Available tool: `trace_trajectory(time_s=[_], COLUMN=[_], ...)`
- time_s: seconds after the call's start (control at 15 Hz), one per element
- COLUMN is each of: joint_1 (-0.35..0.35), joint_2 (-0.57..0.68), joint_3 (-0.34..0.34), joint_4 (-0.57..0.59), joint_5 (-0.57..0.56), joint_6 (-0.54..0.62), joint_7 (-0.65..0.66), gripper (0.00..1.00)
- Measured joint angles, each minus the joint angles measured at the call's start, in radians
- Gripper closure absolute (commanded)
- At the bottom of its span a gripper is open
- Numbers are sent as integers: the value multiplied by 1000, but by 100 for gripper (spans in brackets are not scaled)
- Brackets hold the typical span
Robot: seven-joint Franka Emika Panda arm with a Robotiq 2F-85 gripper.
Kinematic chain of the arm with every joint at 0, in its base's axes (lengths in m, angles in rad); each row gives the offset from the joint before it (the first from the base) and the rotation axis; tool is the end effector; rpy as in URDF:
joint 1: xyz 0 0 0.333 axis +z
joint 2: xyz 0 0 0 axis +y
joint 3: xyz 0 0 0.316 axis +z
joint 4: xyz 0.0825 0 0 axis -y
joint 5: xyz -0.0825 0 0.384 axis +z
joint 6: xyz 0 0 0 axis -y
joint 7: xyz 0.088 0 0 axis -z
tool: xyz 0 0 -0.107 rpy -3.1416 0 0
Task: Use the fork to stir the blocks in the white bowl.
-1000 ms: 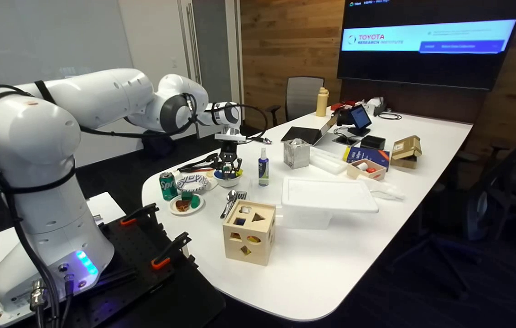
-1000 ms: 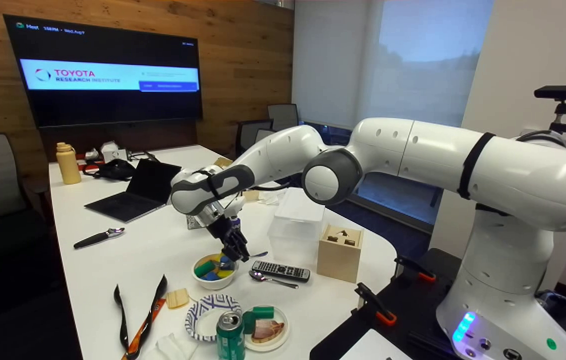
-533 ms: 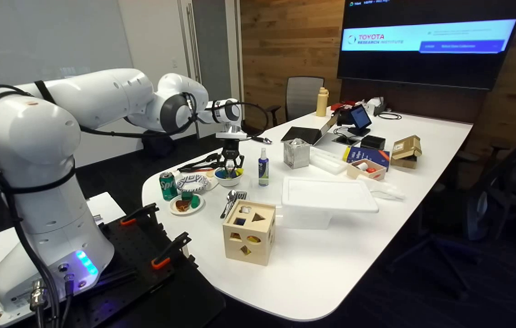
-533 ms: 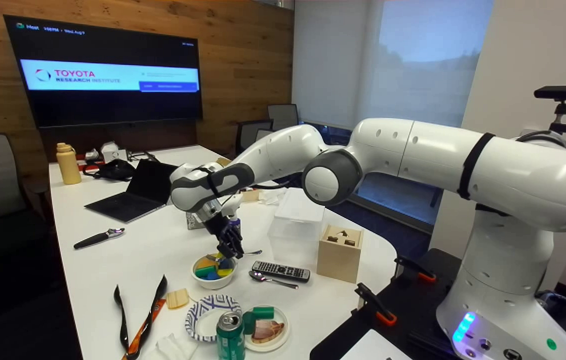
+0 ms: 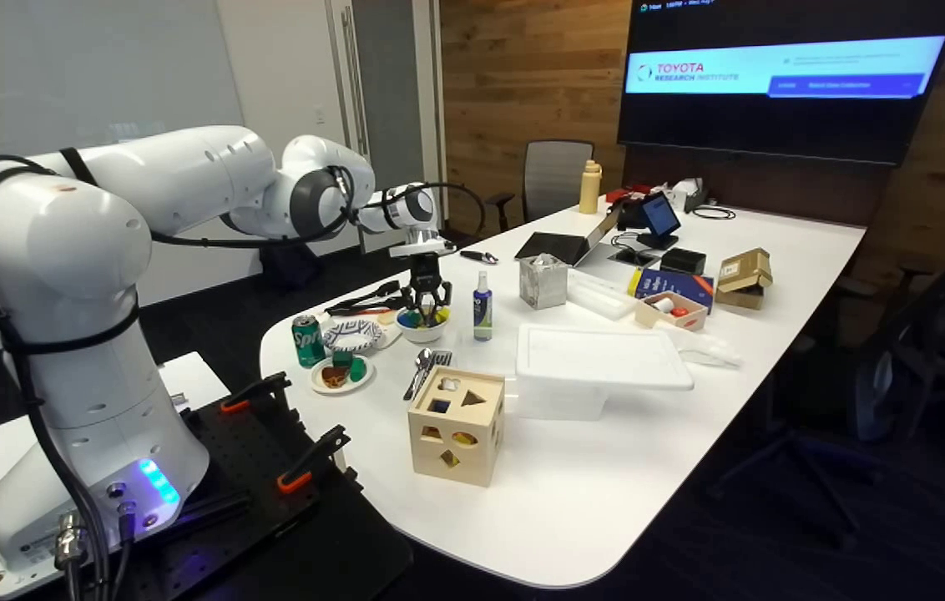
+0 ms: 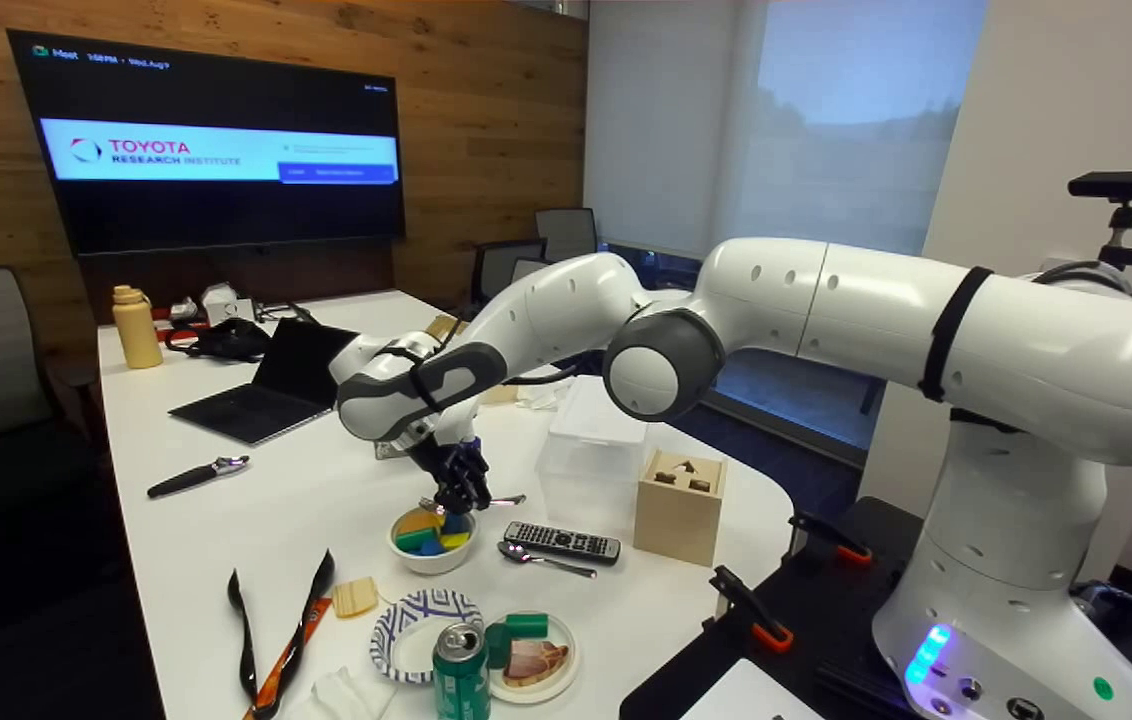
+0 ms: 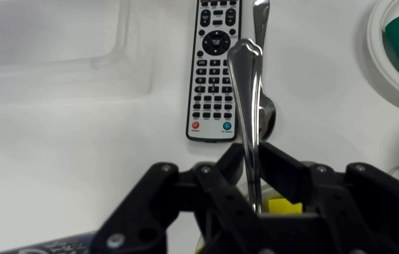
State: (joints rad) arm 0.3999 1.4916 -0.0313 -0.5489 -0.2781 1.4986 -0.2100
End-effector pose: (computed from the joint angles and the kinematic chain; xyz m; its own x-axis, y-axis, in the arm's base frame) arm 0.6826 0.2430 0.0435 0.6865 0.4657 -0.5584 0.6408 -0.7505 0.1618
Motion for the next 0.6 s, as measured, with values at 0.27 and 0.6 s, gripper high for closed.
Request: trace_trajectory(time_s=[0.27,0.6], joint_1=[32,37], joint_2=[1,2], joint_3=[-33,-30], joint_4=[-25,-58], joint_5=[-45,-56], joint_6=[0,-11], joint_7=[71,58], gripper=[95,95])
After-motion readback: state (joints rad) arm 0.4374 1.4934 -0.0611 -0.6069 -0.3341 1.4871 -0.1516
